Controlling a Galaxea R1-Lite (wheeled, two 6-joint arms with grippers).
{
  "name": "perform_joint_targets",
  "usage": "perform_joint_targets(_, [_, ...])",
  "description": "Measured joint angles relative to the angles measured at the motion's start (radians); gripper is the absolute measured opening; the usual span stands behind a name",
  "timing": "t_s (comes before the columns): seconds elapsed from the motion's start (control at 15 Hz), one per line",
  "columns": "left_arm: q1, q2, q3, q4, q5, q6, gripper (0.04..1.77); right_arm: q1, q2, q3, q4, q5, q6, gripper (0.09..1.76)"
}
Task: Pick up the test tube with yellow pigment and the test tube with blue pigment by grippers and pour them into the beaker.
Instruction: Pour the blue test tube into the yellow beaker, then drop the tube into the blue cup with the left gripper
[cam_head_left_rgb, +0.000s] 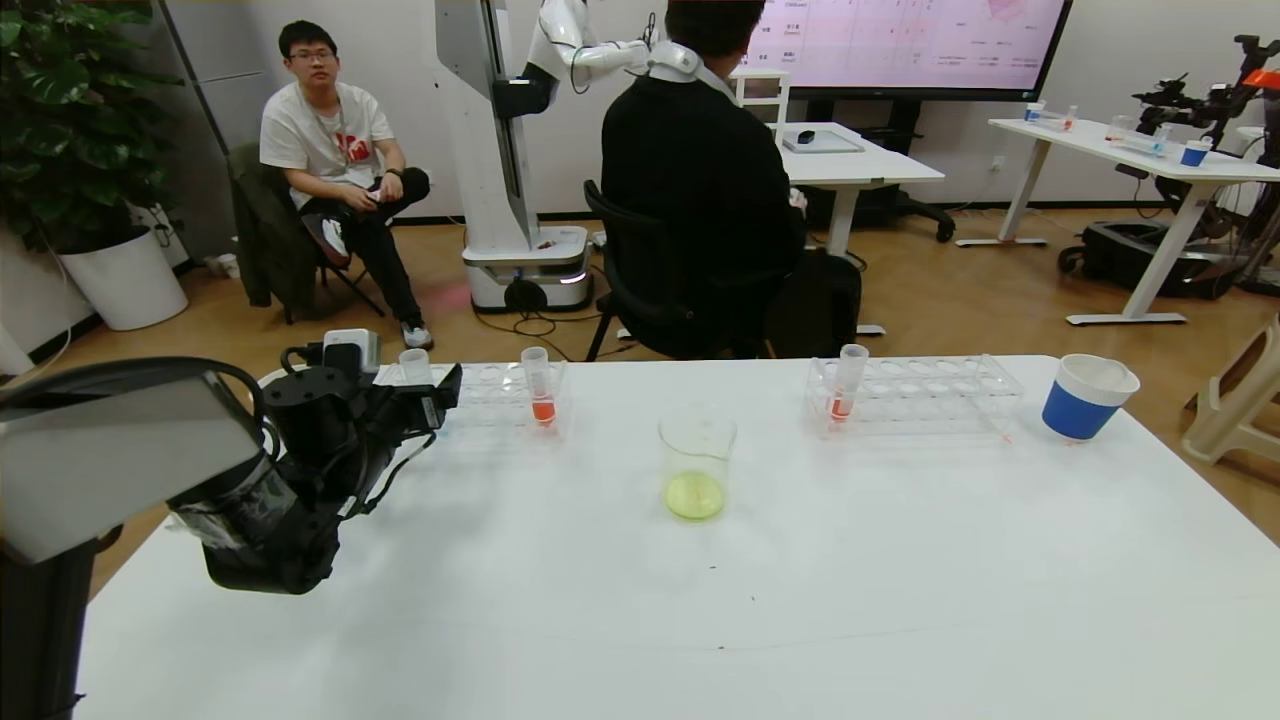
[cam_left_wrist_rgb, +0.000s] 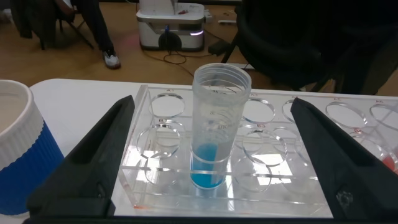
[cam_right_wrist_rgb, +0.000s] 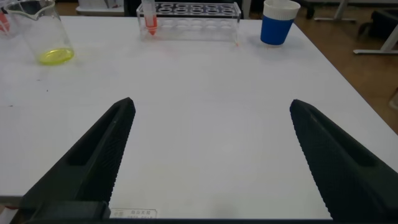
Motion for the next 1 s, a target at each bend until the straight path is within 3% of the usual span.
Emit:
perform_joint_targets(0.53, [-0.016,-0.007,-0.003,-0.001,0.001,0.002,1.73,0.0,0.0,0.0,0.0,0.0,0.0,1.74])
perform_joint_targets(0.6, [-0.018,-0.007,-0.003,0.0,0.004,0.002,1.59,0.0,0.0,0.0,0.0,0.0,0.0,1.74])
perform_joint_targets(0.67, [-0.018,-0.005,-0.002,-0.001,0.015,0.002,1.28,0.0,0.0,0.0,0.0,0.0,0.0,1.74])
perform_joint_targets(0.8, [-0.018,-0.004,-0.001,-0.001,0.025,0.001,0.46,0.0,0.0,0.0,0.0,0.0,0.0,1.74])
perform_joint_targets(0.87, [-0.018,-0.004,-0.001,-0.002,0.025,0.0,0.31,0.0,0.0,0.0,0.0,0.0,0.0,1.74])
perform_joint_targets(1.0, [-0.018,-0.007,-0.001,-0.002,0.026,0.0,0.49,0.0,0.0,0.0,0.0,0.0,0.0,1.74])
